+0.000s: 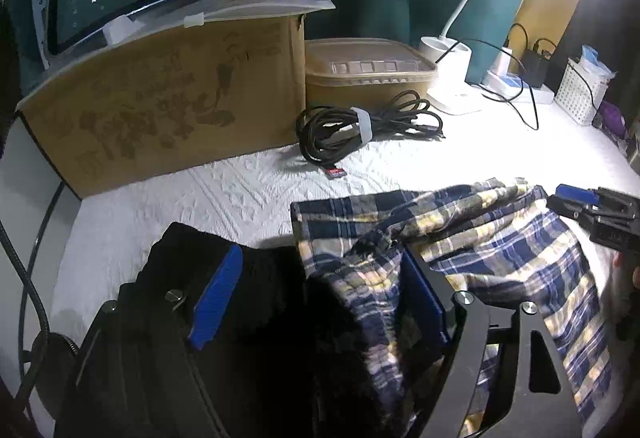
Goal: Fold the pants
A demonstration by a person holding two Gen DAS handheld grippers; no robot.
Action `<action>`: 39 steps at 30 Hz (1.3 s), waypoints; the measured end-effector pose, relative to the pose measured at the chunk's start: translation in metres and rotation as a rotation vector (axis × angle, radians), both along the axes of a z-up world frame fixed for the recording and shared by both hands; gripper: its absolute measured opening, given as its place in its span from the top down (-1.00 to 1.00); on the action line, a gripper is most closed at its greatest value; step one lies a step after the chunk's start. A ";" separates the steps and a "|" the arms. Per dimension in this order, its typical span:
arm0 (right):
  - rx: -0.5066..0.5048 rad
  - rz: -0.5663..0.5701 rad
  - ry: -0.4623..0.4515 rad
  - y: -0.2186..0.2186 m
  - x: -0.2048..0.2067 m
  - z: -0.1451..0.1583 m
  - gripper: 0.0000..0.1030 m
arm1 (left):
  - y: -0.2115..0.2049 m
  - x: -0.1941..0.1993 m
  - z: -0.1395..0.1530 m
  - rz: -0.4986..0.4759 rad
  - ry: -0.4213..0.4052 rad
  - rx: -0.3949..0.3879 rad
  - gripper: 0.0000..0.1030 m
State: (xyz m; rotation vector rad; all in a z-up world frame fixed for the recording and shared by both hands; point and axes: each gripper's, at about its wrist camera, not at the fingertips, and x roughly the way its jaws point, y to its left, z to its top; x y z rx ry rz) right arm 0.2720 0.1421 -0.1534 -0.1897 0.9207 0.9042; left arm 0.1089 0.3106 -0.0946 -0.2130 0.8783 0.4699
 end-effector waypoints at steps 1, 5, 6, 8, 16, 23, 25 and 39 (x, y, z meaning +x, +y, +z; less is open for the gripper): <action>0.005 -0.007 0.007 -0.003 0.000 0.001 0.02 | 0.001 0.000 0.001 0.003 -0.005 -0.008 -0.55; 0.002 -0.016 -0.012 -0.009 -0.005 0.006 0.02 | -0.004 -0.005 0.012 -0.001 -0.044 -0.012 -0.55; 0.002 -0.016 -0.014 -0.011 -0.006 0.008 0.02 | -0.007 -0.007 0.014 -0.006 -0.054 -0.009 -0.55; 0.003 -0.013 -0.022 -0.013 -0.010 0.011 0.02 | -0.013 -0.013 0.021 -0.017 -0.075 -0.002 -0.55; 0.004 0.009 -0.037 -0.016 -0.029 0.018 0.02 | -0.036 -0.035 0.032 -0.037 -0.118 -0.002 -0.55; -0.009 0.029 -0.033 -0.019 -0.045 0.014 0.02 | -0.047 -0.048 0.016 -0.029 -0.076 -0.033 -0.55; -0.015 0.035 -0.028 -0.020 -0.049 0.011 0.02 | -0.047 -0.051 0.010 -0.025 -0.059 -0.031 -0.55; -0.054 0.029 -0.029 -0.026 -0.064 0.005 0.02 | -0.041 -0.072 -0.004 0.009 -0.022 0.014 -0.56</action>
